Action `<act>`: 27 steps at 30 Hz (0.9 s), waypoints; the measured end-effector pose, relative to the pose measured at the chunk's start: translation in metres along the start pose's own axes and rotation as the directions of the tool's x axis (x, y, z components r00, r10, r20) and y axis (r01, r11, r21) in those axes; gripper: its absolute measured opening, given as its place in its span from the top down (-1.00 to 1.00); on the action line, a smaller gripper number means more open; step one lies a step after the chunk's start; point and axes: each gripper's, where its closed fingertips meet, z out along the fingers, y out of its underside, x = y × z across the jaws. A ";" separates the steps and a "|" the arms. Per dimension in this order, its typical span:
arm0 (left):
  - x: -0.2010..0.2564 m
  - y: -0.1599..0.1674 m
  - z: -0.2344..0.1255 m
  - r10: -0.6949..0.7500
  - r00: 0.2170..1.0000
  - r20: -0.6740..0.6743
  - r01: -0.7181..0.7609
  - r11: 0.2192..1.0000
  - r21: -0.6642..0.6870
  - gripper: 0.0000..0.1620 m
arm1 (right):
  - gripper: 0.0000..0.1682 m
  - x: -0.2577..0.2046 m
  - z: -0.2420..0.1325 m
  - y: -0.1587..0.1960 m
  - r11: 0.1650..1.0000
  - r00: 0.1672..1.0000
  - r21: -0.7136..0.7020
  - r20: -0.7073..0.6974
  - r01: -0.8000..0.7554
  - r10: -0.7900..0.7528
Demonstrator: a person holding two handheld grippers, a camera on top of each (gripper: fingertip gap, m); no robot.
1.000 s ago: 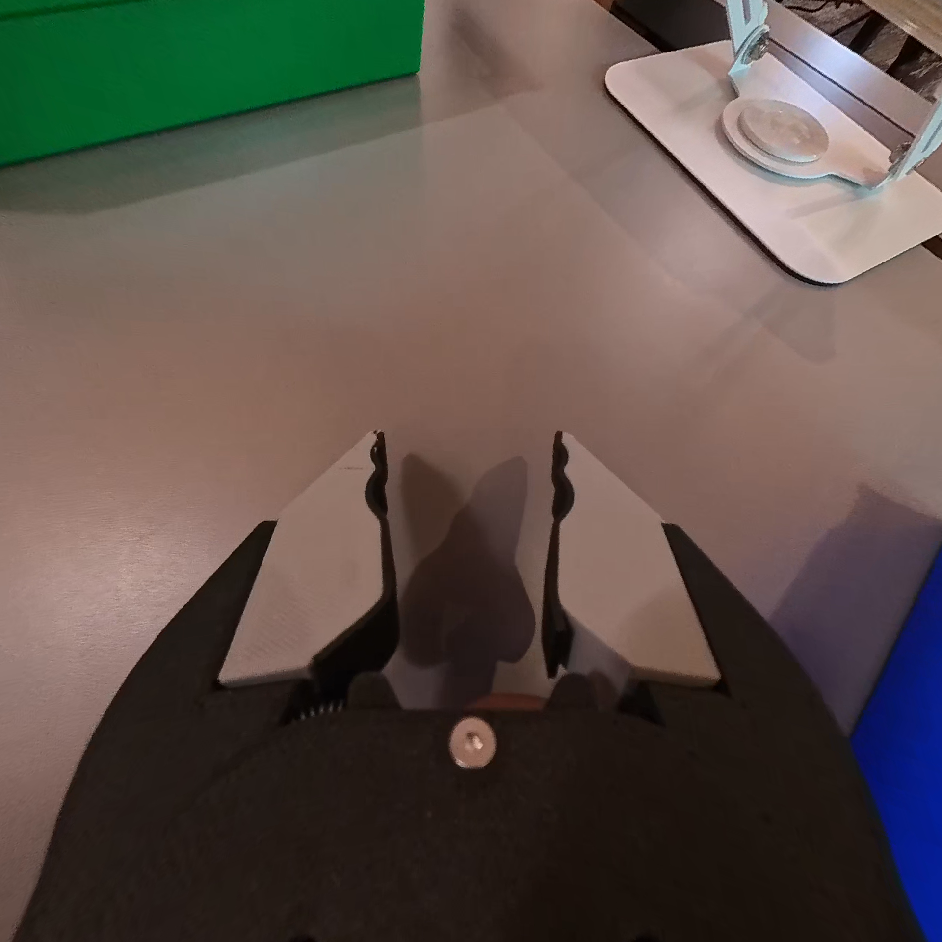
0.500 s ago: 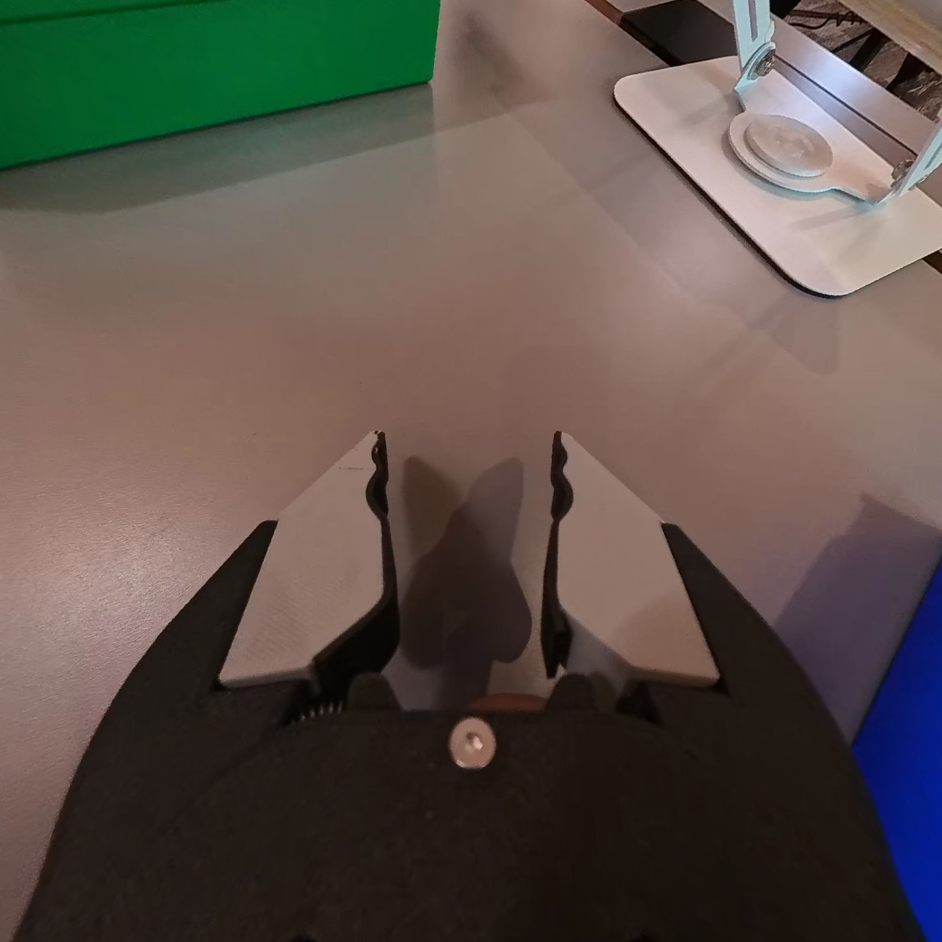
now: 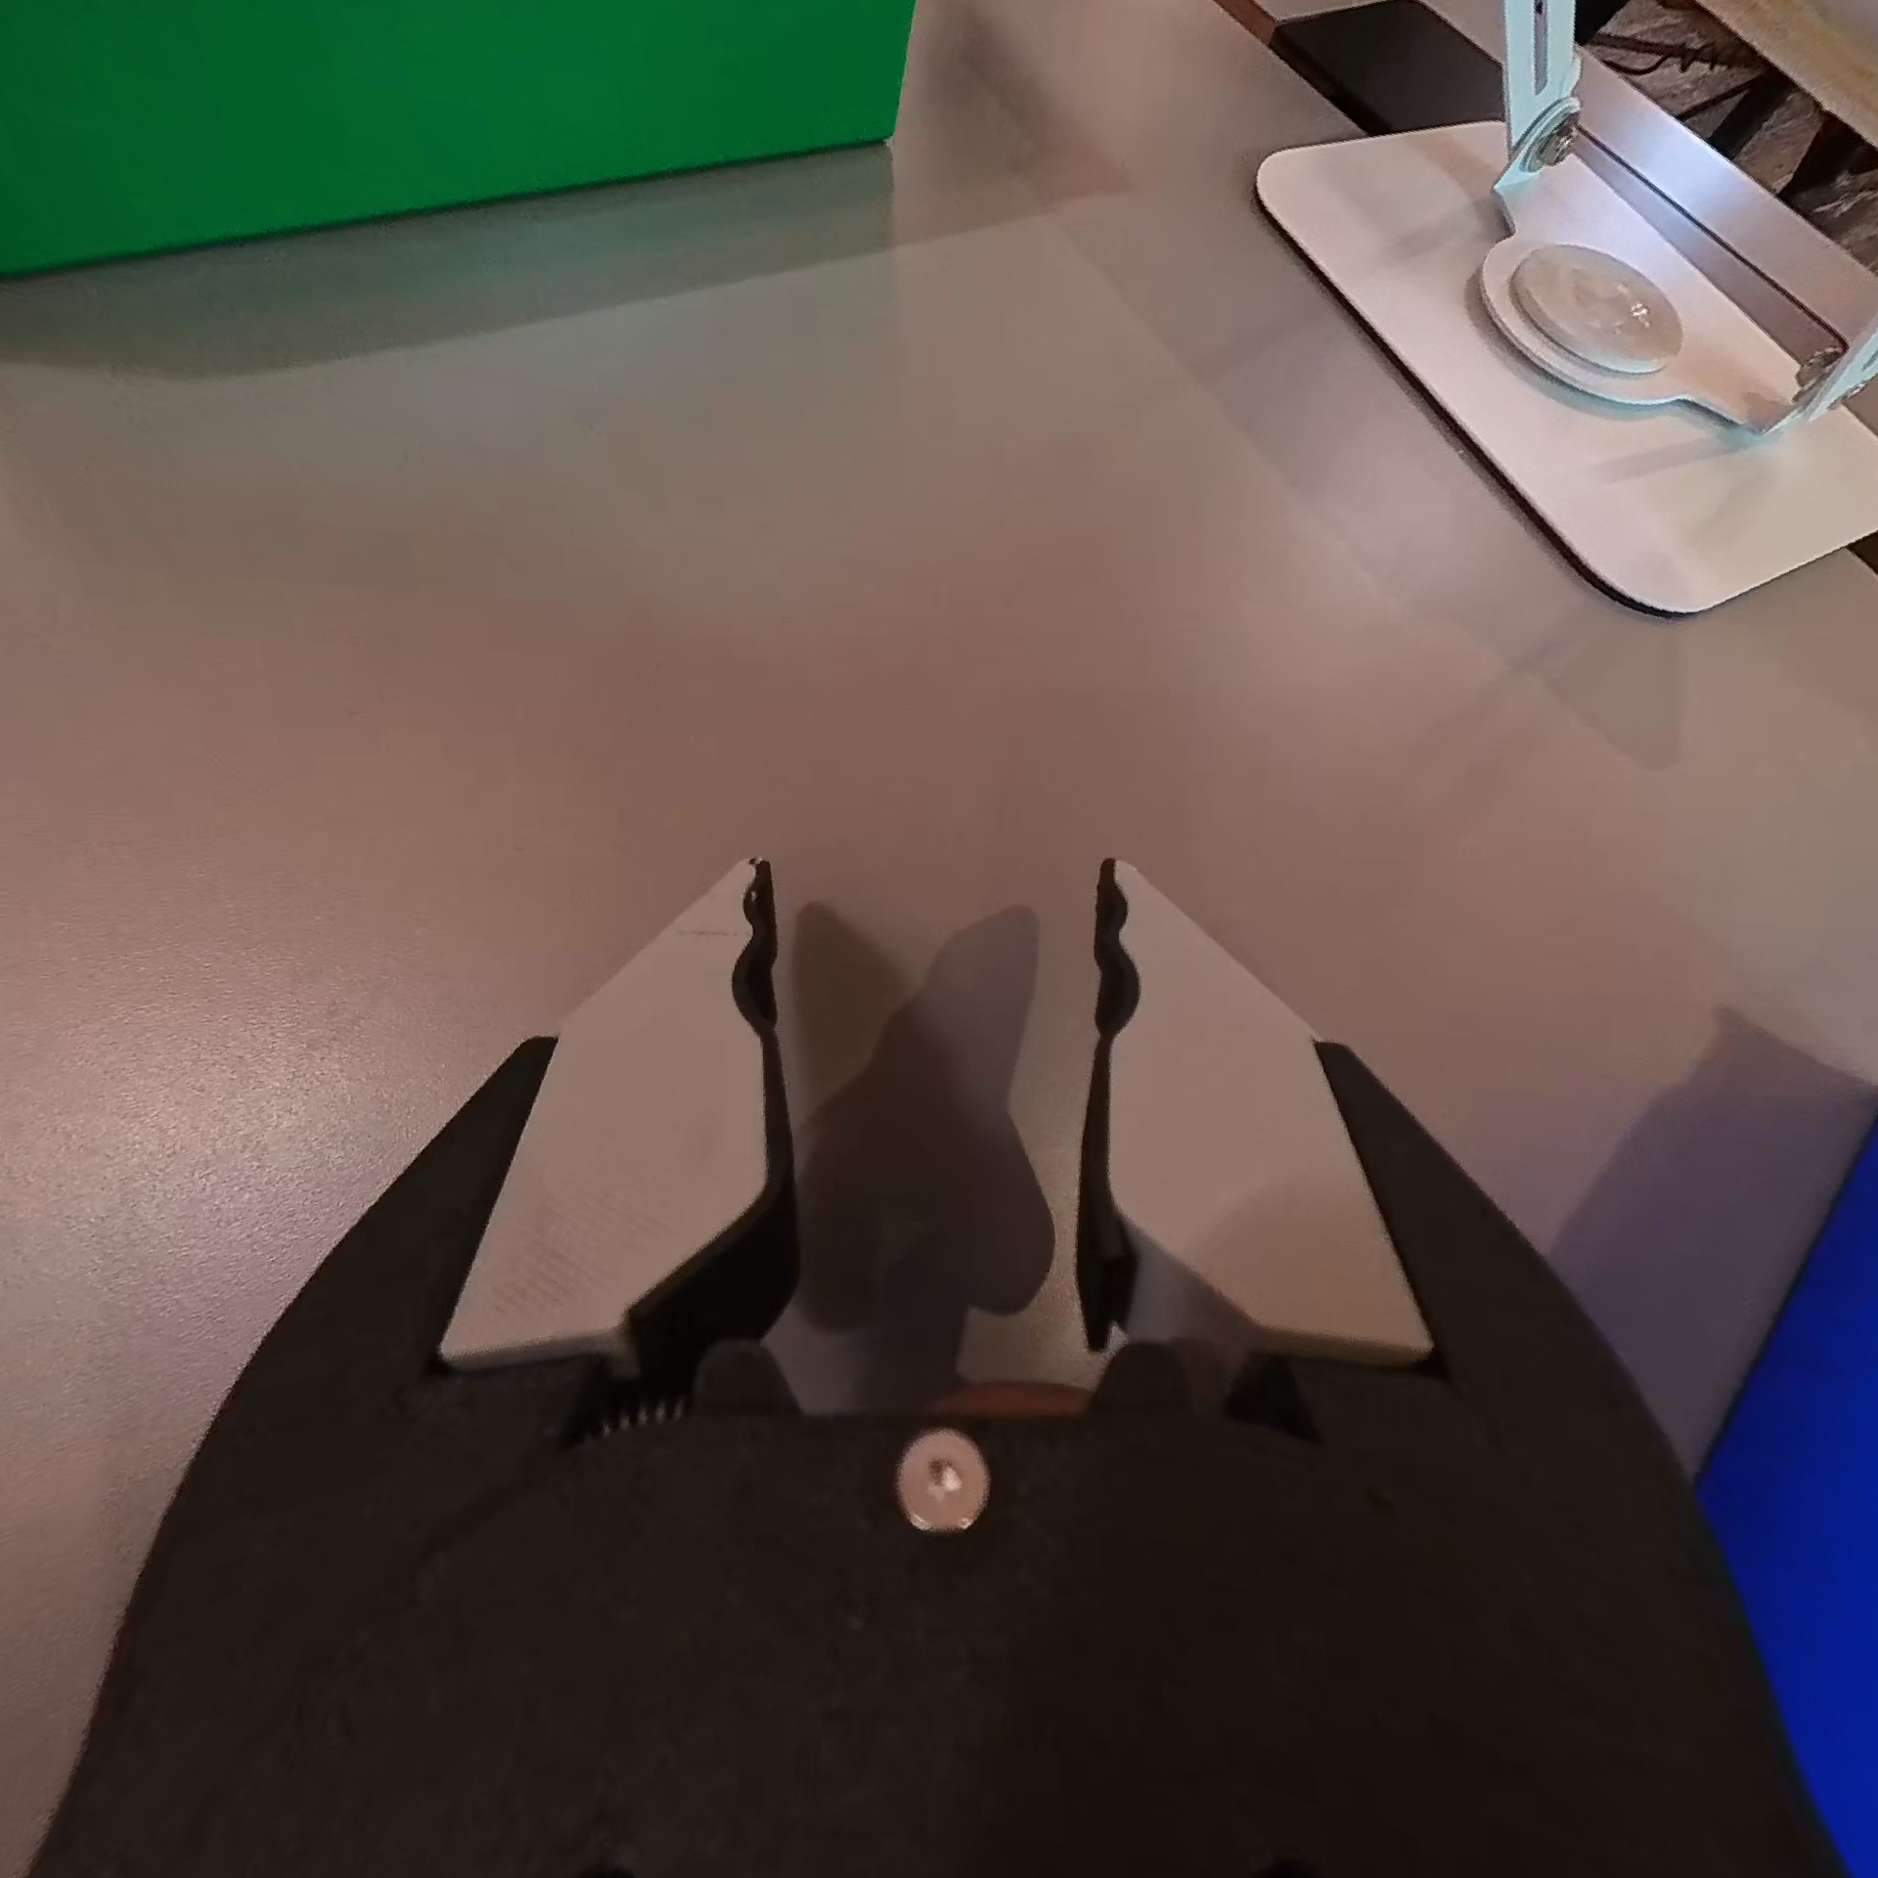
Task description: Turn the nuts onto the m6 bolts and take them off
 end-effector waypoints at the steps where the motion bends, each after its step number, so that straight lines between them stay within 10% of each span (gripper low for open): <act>1: 0.013 -0.017 -0.010 0.034 0.999 -0.026 -0.032 0.998 0.061 0.98 | 0.28 0.000 0.000 0.000 1.000 1.000 0.001 0.001 -0.002 0.002; 13: 0.195 -0.112 0.040 0.442 0.874 -0.203 -0.419 0.896 0.147 0.97 | 0.29 0.012 -0.009 -0.009 0.999 0.999 0.049 -0.040 -0.017 0.019; 27: 0.210 -0.122 0.095 0.432 0.876 -0.215 -0.429 0.901 0.061 0.90 | 0.29 0.006 -0.009 -0.010 0.999 0.999 0.046 -0.034 0.011 -0.009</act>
